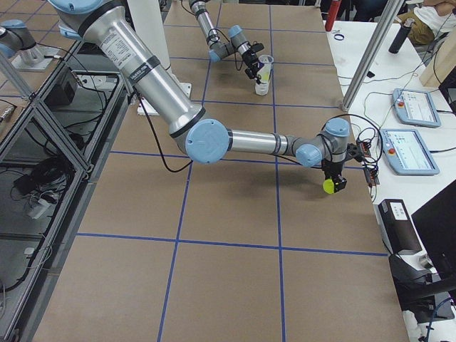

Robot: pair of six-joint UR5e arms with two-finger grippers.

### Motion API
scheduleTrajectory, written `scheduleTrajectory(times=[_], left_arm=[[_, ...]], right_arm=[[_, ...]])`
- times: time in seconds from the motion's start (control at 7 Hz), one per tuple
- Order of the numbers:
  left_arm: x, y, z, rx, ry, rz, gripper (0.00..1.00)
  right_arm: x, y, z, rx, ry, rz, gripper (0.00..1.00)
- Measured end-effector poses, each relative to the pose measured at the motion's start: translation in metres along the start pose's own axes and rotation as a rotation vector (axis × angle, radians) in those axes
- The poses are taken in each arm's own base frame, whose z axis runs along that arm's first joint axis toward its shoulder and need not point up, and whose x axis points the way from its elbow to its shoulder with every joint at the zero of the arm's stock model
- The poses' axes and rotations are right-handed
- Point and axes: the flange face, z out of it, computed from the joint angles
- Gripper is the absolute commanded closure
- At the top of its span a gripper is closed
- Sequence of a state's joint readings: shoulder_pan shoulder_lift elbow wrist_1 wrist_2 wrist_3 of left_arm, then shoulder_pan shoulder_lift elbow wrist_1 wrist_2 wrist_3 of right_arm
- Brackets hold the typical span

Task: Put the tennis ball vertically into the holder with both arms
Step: 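Lift the ball with the right gripper and carry it over the can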

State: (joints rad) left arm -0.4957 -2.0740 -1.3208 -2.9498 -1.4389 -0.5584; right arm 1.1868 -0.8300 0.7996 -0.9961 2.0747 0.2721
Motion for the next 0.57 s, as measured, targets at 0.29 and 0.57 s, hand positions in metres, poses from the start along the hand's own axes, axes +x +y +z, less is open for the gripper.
scheduleTrajectory(times=[0.29, 0.57], left_arm=[[0.002, 0.0, 0.0, -0.001, 0.002, 0.0, 0.26], [0.003, 0.0, 0.001, 0.001, 0.004, -0.001, 0.26]], right_arm=[[-0.036, -0.033, -0.109, -0.015, -0.108, 0.05, 1.0], [-0.11, -0.034, -0.194, -0.031, -0.204, 0.153, 1.0]])
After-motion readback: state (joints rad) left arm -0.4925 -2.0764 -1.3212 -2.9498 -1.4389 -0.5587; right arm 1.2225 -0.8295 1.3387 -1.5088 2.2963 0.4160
